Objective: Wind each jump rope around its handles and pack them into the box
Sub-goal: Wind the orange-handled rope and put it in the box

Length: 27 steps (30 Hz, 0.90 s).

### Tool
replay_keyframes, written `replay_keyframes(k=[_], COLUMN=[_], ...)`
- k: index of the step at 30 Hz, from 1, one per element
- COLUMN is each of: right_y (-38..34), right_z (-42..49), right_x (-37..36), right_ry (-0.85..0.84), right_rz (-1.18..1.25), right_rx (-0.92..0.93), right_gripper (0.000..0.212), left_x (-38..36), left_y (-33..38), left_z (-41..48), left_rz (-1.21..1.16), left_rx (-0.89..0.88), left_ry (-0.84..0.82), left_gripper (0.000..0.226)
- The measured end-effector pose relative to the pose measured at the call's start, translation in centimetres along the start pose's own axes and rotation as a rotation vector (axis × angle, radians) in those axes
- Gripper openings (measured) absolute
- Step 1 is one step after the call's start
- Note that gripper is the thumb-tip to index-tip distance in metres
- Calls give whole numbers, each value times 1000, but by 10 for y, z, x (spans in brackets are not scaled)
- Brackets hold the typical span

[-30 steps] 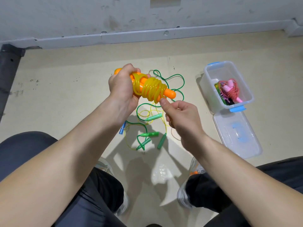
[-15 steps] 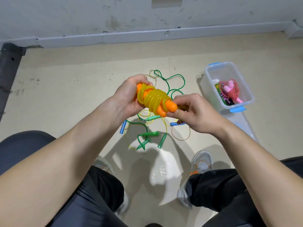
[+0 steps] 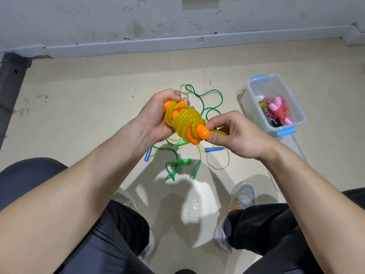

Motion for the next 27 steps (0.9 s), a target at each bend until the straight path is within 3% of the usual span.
replay_keyframes(k=[6,10,14,19,27], right_y=[0,1,2,10,21], right_z=[1,0,-2,1,-6], right_x=[-3,-5,-7,-4,-1], right_ry=[245,254,235,136,-162], right_rz=[-249,-328,-343,-338,111], right_rx=[12,-49,-92,-177,-300], right_gripper=[33,37,27,31,15], left_x=[-1,3,1,-1,-14], left_y=[2,-1,-2,-5,-5], left_z=[0,2,2,0,-8], left_rz=[-2,11,44,88,328], left_rx=[-3,6,8,-2,-76], left_ry=[-45,-70,-85,-132,-307], left_gripper=[13,16,16,14,16])
Point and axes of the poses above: each hand's wrist, its own z-axis towards the middle knuckle, its own x-axis out of the back of the hand, y = z × x, the point moved 4 cm from there along z, towards the middle knuckle, and after that the axes turned 5 degrees about x, right-handed, at the moved point
